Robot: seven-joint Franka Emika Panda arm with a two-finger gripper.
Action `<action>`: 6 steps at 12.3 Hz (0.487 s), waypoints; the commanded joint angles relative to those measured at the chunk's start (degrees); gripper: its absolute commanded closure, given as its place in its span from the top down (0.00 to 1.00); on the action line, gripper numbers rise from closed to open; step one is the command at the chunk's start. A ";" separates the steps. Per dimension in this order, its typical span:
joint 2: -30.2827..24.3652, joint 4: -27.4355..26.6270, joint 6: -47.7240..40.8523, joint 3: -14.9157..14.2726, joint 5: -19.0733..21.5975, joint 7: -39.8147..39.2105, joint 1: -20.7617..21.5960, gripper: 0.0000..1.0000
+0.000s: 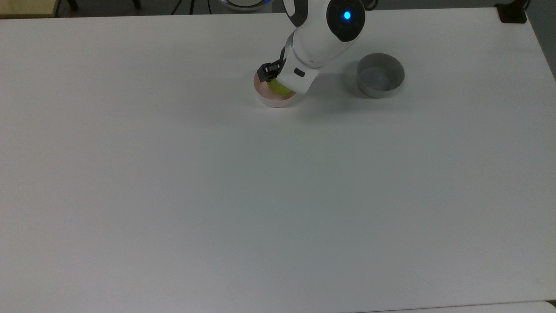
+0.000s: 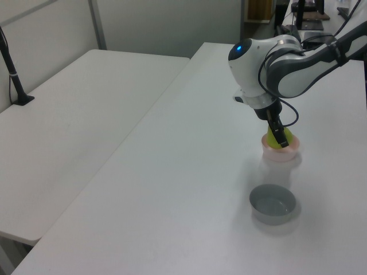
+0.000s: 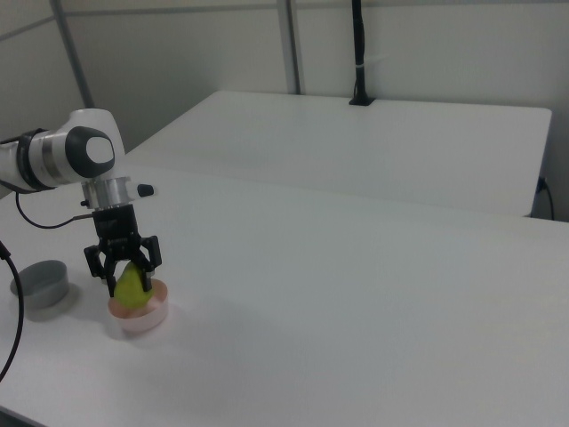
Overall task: Place the pear in the bowl
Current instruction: 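Lower the pear into the pink bowl and open the gripper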
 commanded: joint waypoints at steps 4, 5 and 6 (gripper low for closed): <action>0.11 -1.10 1.53 -0.08 -0.99 0.54 -0.05 0.97; 0.11 -1.10 1.53 -0.08 -0.99 0.54 -0.14 1.00; 0.11 -1.10 1.53 -0.08 -0.99 0.54 -0.05 1.00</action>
